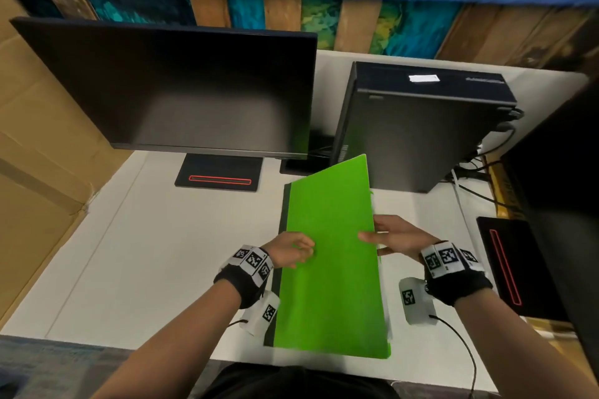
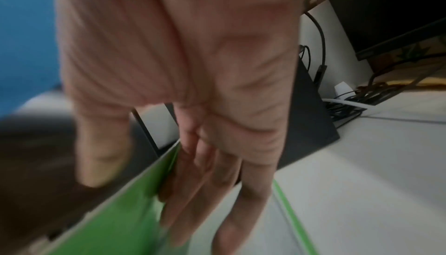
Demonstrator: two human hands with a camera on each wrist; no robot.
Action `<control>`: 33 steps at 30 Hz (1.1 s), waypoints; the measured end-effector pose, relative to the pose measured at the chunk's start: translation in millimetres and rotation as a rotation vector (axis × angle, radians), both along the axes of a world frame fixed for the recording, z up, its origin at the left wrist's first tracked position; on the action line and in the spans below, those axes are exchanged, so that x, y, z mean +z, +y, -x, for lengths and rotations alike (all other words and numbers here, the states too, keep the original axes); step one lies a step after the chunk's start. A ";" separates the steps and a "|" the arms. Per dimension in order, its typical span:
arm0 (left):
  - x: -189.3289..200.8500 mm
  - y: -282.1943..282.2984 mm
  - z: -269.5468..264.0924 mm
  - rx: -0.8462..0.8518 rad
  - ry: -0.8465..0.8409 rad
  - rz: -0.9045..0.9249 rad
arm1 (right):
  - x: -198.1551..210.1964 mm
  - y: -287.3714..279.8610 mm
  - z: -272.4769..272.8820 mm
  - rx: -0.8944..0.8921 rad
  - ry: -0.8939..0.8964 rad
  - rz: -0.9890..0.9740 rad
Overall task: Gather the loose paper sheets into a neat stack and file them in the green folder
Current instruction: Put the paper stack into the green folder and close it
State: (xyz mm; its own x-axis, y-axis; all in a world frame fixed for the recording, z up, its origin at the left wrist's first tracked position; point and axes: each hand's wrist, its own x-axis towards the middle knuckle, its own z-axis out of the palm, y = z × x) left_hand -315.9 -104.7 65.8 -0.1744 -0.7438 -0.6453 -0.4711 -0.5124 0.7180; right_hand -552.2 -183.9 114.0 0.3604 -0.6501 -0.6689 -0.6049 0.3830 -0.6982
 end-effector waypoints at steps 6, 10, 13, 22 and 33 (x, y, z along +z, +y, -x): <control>-44.8 -3.2 -5.8 0.272 -0.323 0.022 | -86.7 3.8 28.6 0.010 0.464 0.096; -65.6 0.9 -21.7 0.491 -0.268 -0.099 | -114.0 8.4 29.1 -0.119 0.564 0.132; -73.9 4.9 -30.5 0.515 -0.193 -0.184 | -117.1 6.4 31.5 -0.125 0.623 0.151; -101.8 25.3 -34.1 0.389 -0.110 -0.258 | -176.6 -7.8 29.8 -0.198 0.421 0.009; -89.5 44.8 -108.3 0.502 -0.358 -0.137 | -129.7 19.4 -63.6 -0.070 0.282 -0.072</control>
State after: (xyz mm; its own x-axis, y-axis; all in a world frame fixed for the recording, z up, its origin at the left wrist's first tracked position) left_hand -207.6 -59.9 -23.7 0.4193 -0.5854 -0.6939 -0.3484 -0.8096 0.4725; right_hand -488.6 -164.5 -15.7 0.1101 -0.6145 -0.7812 -0.7413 0.4728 -0.4763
